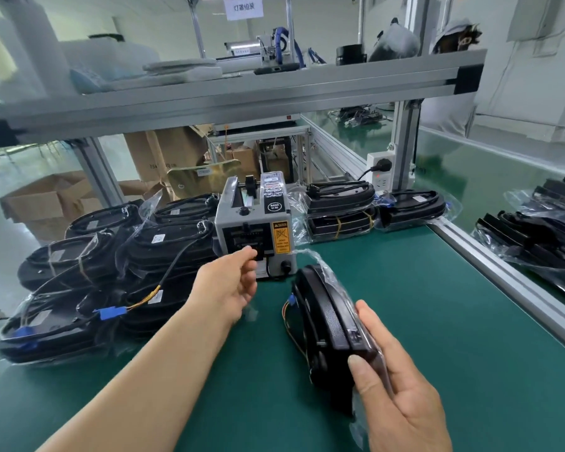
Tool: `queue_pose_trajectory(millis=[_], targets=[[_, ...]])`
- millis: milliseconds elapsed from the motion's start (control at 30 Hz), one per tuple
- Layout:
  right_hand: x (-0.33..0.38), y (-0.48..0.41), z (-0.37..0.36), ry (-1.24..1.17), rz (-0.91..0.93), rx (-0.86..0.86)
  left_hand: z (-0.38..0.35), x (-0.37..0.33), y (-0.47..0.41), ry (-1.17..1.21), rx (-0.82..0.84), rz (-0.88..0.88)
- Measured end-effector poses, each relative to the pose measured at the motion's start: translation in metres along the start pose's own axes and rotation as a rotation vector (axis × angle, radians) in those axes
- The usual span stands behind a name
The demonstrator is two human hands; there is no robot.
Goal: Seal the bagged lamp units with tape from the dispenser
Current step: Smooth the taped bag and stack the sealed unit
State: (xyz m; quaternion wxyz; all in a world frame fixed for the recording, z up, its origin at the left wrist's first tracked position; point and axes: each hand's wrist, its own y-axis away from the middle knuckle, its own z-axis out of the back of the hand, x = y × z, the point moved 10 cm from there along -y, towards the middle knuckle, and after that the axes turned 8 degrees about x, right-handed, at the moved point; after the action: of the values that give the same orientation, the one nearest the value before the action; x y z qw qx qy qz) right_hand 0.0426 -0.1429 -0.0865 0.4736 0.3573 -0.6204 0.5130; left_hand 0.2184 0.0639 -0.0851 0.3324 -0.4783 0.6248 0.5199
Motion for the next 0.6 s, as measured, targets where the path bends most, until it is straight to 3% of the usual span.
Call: queue_pose_trajectory(millis=[233,600], targets=[[0.007,-0.004,0.000,-0.029,0.055,-0.001,0.012,0.001,-0.051,0.137,-0.162,0.104],[0.004,-0.005,0.002,-0.051,0.129,-0.007,0.009,-0.004,-0.055,0.305,-0.358,0.017]])
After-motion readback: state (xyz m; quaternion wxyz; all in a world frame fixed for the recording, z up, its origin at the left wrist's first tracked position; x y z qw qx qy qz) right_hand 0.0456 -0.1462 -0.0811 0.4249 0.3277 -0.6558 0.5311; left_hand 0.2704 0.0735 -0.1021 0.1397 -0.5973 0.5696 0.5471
